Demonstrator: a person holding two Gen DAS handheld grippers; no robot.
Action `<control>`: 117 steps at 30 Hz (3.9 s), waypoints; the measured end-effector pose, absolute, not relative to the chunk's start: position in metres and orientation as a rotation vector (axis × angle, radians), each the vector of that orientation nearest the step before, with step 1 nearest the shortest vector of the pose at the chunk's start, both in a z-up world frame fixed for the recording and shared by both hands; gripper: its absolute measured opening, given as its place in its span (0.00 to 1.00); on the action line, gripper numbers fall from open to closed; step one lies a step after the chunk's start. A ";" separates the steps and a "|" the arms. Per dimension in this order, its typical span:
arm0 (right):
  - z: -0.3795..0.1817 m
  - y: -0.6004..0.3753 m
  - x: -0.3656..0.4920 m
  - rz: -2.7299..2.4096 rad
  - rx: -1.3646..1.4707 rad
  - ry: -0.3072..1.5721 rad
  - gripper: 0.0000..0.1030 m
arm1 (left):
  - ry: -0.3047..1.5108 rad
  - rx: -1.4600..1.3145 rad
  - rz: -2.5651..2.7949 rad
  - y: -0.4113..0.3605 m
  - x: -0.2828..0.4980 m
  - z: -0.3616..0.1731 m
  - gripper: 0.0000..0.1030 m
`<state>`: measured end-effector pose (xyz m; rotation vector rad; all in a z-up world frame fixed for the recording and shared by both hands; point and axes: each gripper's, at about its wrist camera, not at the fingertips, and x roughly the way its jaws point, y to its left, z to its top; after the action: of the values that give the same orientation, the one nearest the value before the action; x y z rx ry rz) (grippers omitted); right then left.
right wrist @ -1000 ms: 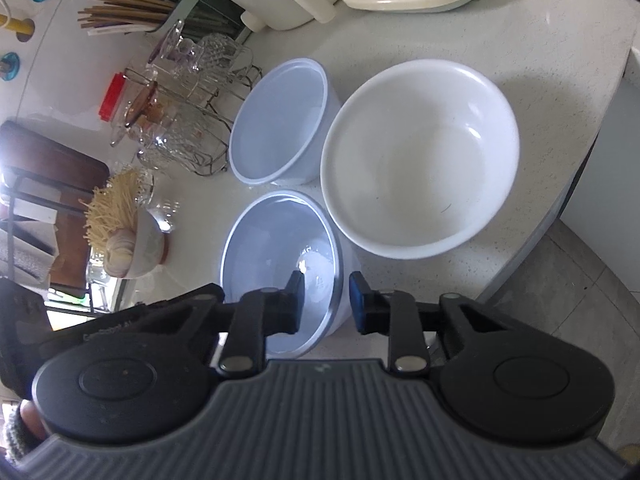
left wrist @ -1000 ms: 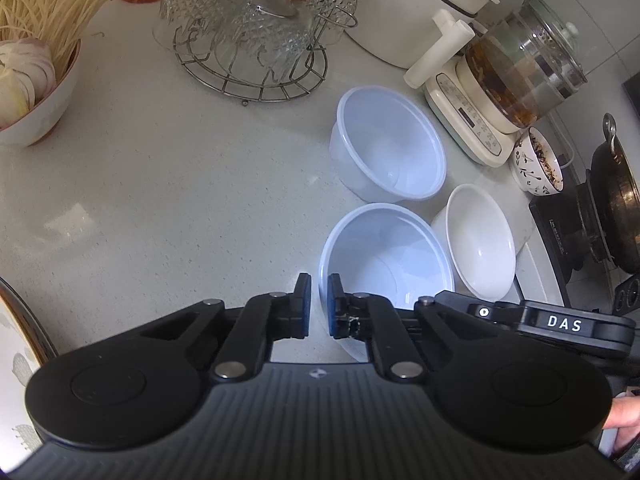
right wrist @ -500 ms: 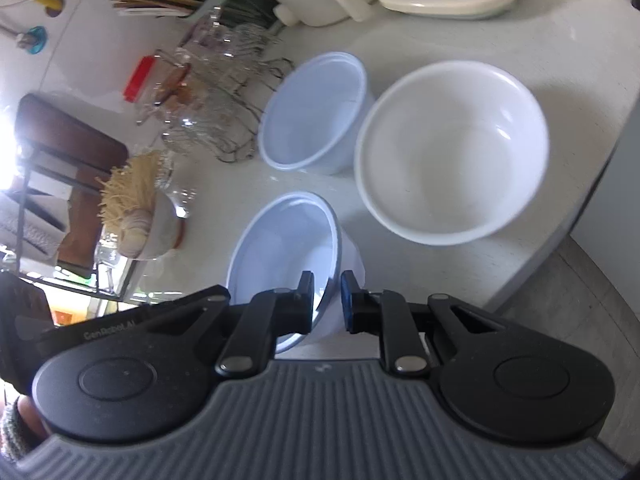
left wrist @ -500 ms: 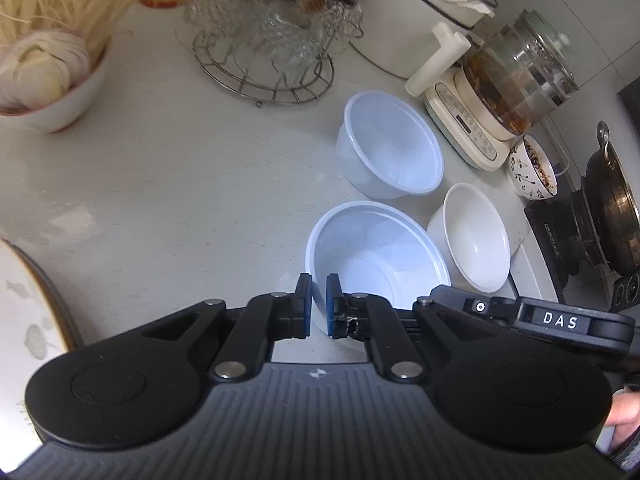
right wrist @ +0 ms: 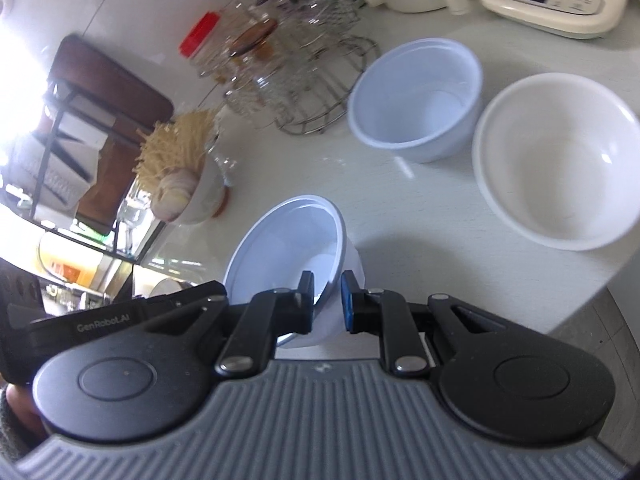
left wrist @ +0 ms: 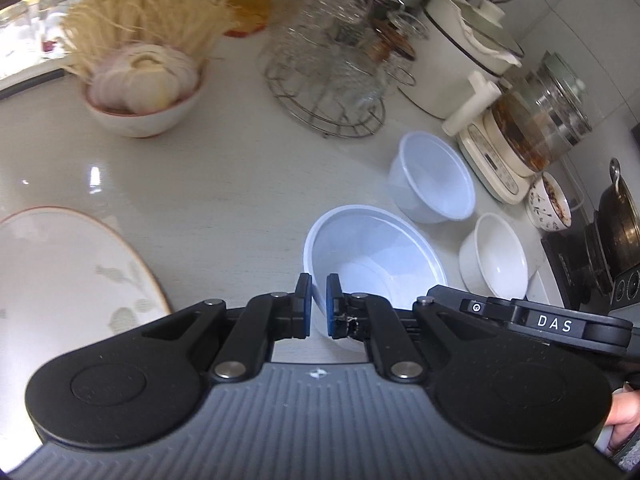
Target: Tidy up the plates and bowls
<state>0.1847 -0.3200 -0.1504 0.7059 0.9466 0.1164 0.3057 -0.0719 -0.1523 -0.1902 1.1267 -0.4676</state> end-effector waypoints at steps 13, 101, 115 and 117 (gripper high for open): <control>-0.161 -0.288 0.203 0.123 0.631 0.991 0.17 | 1.154 -0.221 -0.443 -0.038 0.308 -0.164 0.08; -0.059 -0.324 0.161 -0.231 0.394 0.718 0.68 | 0.951 -0.014 -0.542 -0.118 0.332 -0.078 0.64; -0.079 -0.401 0.197 -0.261 0.455 0.741 0.98 | 1.007 -0.065 -0.499 -0.178 0.364 -0.110 0.72; -0.082 -0.410 0.202 -0.245 0.458 0.738 0.98 | 1.015 -0.073 -0.499 -0.187 0.369 -0.117 0.72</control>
<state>0.2024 -0.4102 -0.0825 0.4576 0.7385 -0.2454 0.3693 -0.1867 -0.1169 -0.0735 1.0148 -0.4994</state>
